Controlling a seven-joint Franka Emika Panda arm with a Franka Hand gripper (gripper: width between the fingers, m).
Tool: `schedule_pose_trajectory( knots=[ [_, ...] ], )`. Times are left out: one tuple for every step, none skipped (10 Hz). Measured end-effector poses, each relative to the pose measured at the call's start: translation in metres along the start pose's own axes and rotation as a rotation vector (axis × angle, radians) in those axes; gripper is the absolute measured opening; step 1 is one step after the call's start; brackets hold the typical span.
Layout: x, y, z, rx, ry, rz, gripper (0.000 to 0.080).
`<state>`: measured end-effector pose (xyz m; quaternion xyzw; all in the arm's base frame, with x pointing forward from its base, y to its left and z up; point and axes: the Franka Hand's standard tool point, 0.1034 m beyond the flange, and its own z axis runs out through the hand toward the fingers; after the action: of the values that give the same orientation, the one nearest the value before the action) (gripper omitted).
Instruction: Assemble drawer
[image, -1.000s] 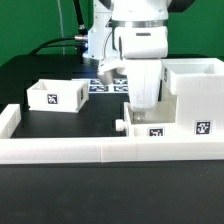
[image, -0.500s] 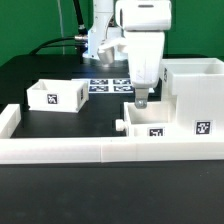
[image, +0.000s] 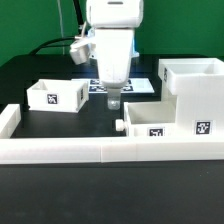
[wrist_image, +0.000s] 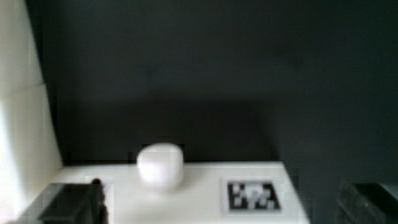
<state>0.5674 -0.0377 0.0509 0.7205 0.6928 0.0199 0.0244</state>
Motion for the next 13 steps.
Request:
schedule_pose_trajectory(
  knots=[
    [-0.005,0.000,0.007,0.008,0.002,-0.003,0.0649],
    [-0.012,0.002,0.012,0.013,0.019,-0.032,0.0649],
    [-0.021,0.006,0.014,0.010,0.047,-0.043,0.0649],
    [-0.027,0.009,0.017,0.014,0.064,-0.047,0.0649],
    [-0.032,0.009,0.020,0.020,0.101,-0.051,0.0649],
    [-0.036,0.009,0.025,0.024,0.142,-0.052,0.0649],
    [-0.037,0.008,0.029,0.033,0.182,-0.052,0.0649],
    [-0.034,0.009,0.033,0.036,0.209,-0.043,0.0649],
    [-0.028,0.008,0.037,0.044,0.230,-0.036,0.0649],
    [-0.019,0.007,0.040,0.050,0.237,-0.031,0.0649],
    [-0.011,0.007,0.041,0.053,0.241,-0.041,0.0649],
    [-0.003,0.006,0.043,0.054,0.243,-0.048,0.0649],
    [0.005,0.007,0.045,0.050,0.243,-0.046,0.0649]
  ],
)
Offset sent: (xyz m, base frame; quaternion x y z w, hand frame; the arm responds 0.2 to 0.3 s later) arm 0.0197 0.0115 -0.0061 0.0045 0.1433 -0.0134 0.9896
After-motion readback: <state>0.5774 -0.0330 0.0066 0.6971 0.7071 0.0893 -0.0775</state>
